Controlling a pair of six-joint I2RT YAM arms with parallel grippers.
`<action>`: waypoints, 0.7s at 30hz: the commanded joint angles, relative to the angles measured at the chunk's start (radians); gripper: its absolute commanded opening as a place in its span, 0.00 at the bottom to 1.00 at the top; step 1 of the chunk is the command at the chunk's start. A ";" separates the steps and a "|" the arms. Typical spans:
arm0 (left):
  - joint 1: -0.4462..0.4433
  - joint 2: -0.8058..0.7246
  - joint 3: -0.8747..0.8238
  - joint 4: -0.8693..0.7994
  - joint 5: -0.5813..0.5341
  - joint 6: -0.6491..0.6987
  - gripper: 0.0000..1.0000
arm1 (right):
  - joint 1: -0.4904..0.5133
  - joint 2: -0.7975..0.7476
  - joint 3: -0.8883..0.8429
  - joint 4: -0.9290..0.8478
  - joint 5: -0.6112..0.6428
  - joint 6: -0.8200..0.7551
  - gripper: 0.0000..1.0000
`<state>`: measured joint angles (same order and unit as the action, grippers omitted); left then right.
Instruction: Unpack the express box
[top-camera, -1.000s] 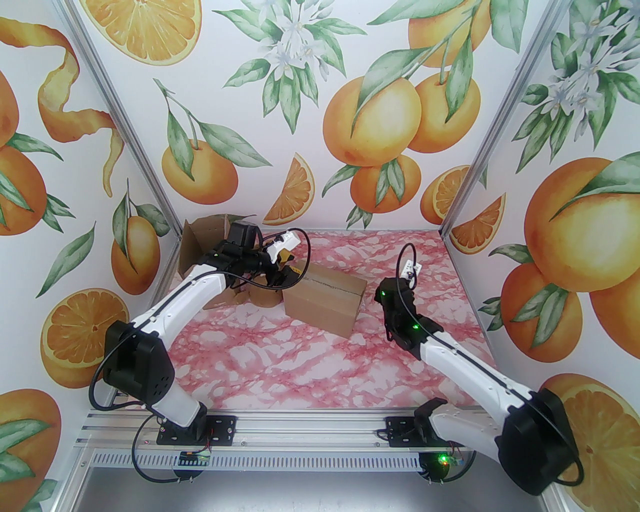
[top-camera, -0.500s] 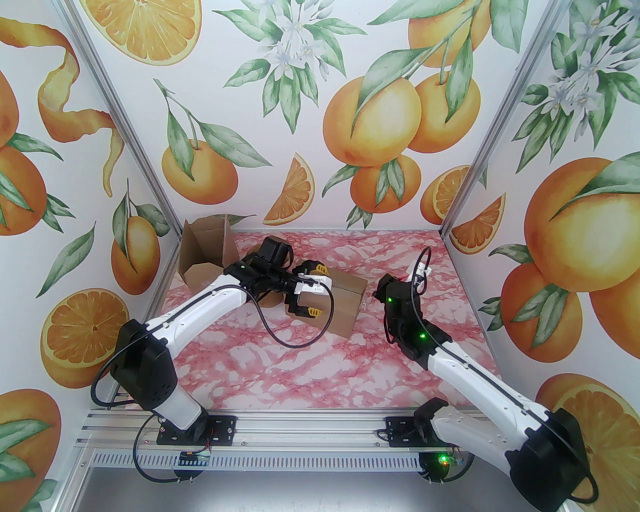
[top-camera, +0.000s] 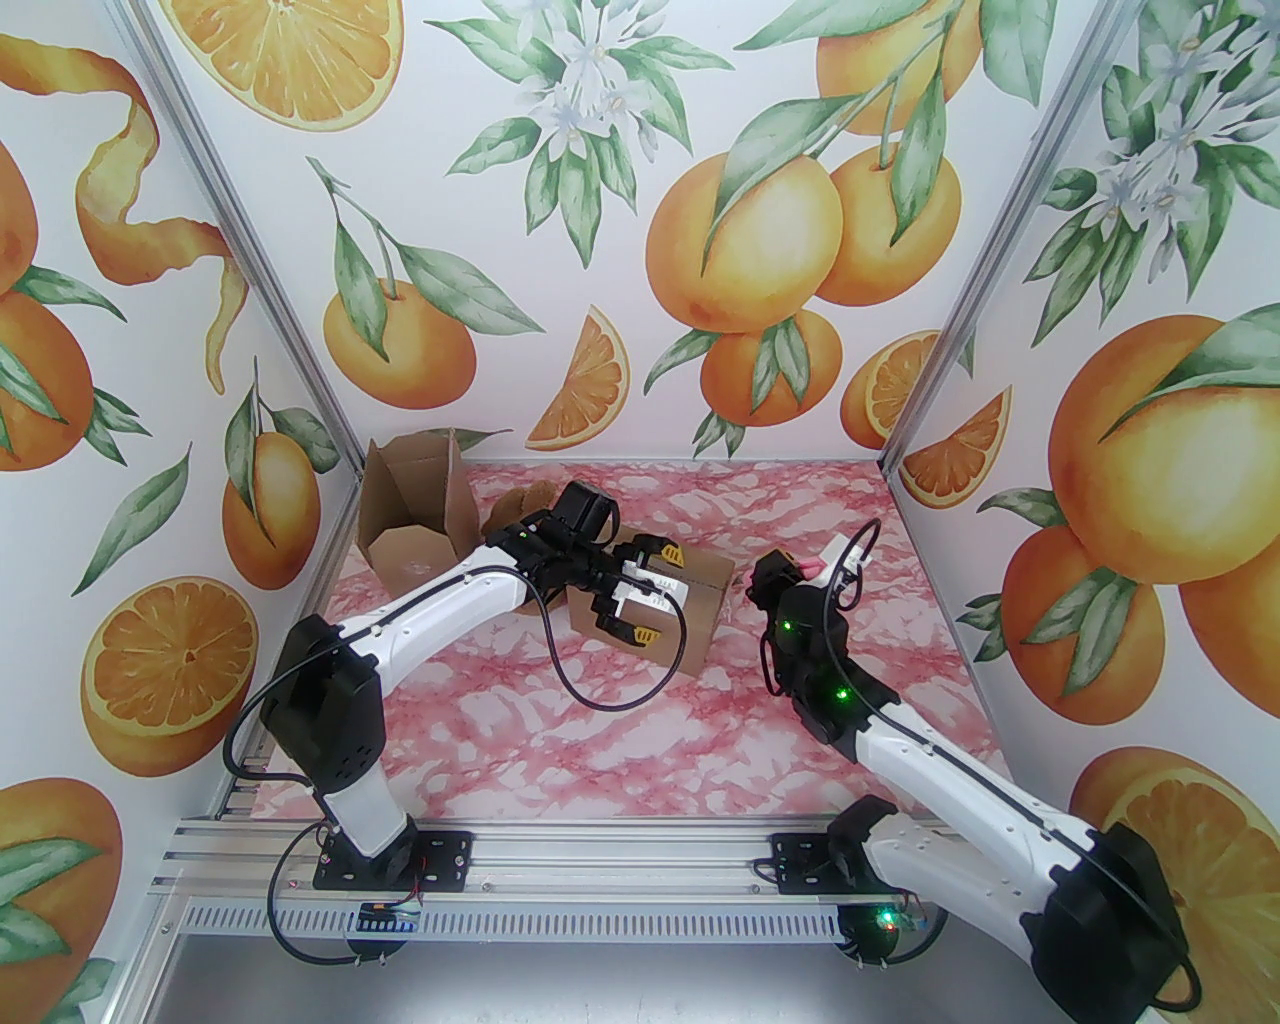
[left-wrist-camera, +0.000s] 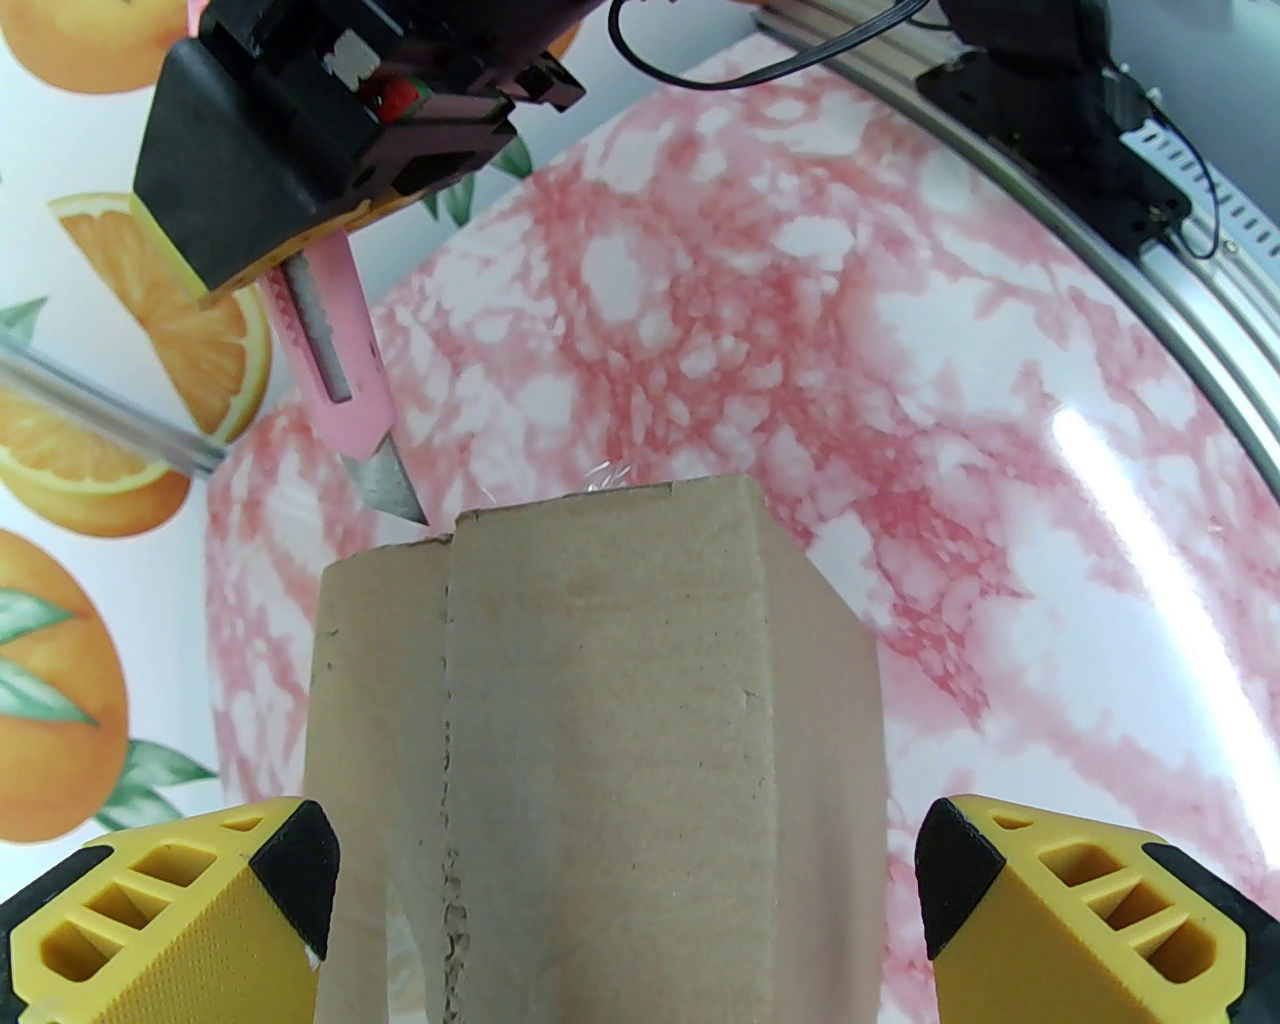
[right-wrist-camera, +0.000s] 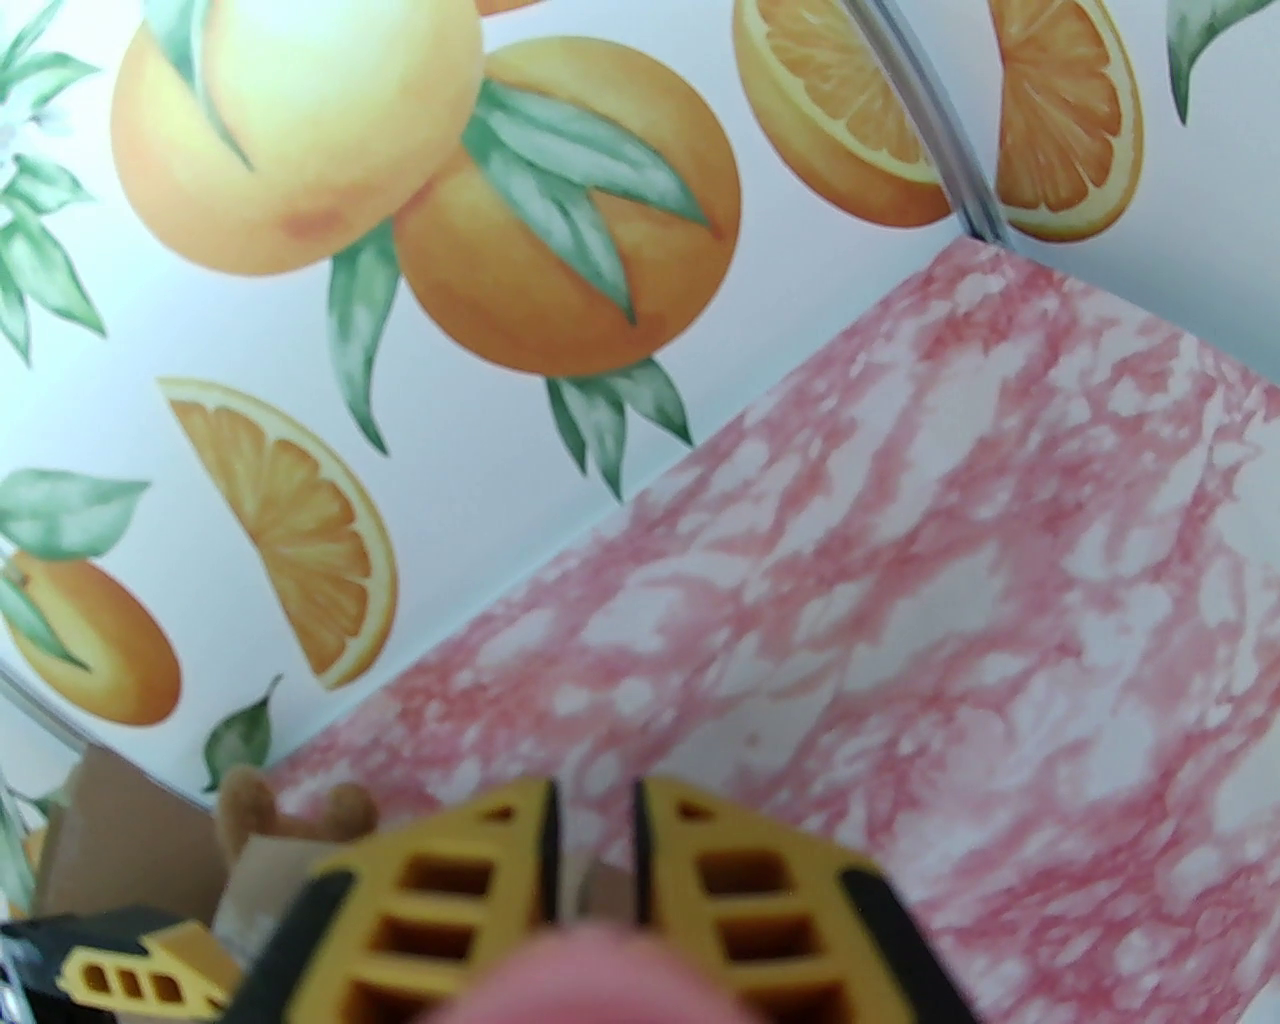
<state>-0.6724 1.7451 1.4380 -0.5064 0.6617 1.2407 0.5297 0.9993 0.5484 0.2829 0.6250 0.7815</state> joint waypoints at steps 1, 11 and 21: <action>-0.002 0.018 0.020 0.027 -0.001 0.023 1.00 | 0.007 -0.025 -0.019 0.073 0.013 0.024 0.00; -0.006 0.030 0.009 0.049 -0.008 0.020 1.00 | 0.007 -0.033 -0.072 0.148 0.012 0.072 0.00; -0.008 0.031 -0.004 0.065 -0.010 0.019 1.00 | 0.007 -0.034 -0.122 0.191 0.009 0.116 0.00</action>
<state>-0.6754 1.7683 1.4376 -0.4671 0.6453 1.2411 0.5297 0.9703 0.4530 0.4095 0.6250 0.8684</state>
